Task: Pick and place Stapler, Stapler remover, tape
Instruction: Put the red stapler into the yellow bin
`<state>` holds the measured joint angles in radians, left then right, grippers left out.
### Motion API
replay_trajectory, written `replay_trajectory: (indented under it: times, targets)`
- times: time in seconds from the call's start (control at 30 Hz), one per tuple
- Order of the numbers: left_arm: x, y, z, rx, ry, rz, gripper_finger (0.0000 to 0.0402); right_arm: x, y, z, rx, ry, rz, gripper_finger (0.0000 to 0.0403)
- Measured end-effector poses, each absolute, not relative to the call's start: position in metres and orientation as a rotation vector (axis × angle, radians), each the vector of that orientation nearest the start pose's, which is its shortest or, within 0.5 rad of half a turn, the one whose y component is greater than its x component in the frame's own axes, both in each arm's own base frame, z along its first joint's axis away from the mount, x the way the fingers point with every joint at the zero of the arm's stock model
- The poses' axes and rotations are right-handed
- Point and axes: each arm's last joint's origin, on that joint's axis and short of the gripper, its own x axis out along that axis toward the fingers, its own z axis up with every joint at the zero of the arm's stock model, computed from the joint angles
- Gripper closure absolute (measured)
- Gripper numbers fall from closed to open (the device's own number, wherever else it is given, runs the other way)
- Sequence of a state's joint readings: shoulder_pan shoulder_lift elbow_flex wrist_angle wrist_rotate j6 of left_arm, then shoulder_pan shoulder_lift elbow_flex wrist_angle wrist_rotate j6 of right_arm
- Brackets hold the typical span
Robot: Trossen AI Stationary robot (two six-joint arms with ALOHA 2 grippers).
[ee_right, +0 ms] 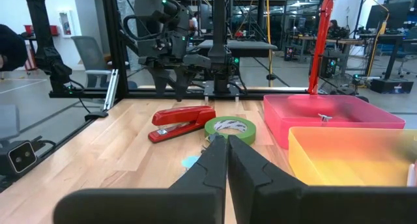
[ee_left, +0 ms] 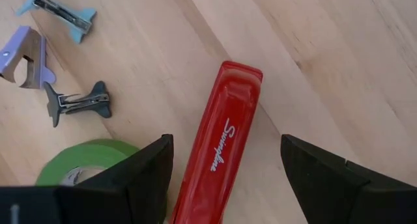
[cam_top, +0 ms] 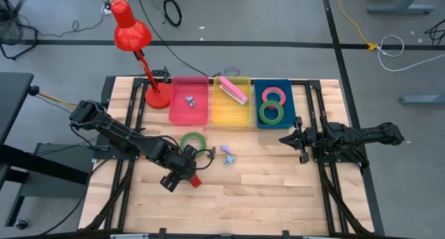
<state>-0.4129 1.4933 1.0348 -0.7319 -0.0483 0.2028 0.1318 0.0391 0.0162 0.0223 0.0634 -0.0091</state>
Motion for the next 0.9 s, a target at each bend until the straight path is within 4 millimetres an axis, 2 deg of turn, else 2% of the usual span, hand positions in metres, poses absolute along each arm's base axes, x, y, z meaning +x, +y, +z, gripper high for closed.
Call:
replay_trajectory:
  times: [0.43,0.73,0.9]
  targets:
    - [0.2578,-0.1114,0.2220,0.499,1.133,-0.471,0.0111,0.0985,0.0112,0.1681,-0.009,0.000,0.068,0.0385]
    - [0.2562,-0.1107,0.2213,0.505,1.152,-0.473,0.0063,0.0985,0.0112,0.1681,-0.009,0.000,0.069,0.0385]
    - [0.2562,-0.1107,0.2213,0.543,1.144,-0.499,0.0054,0.0985,0.0112,0.1681,-0.009,0.000,0.068,0.0385]
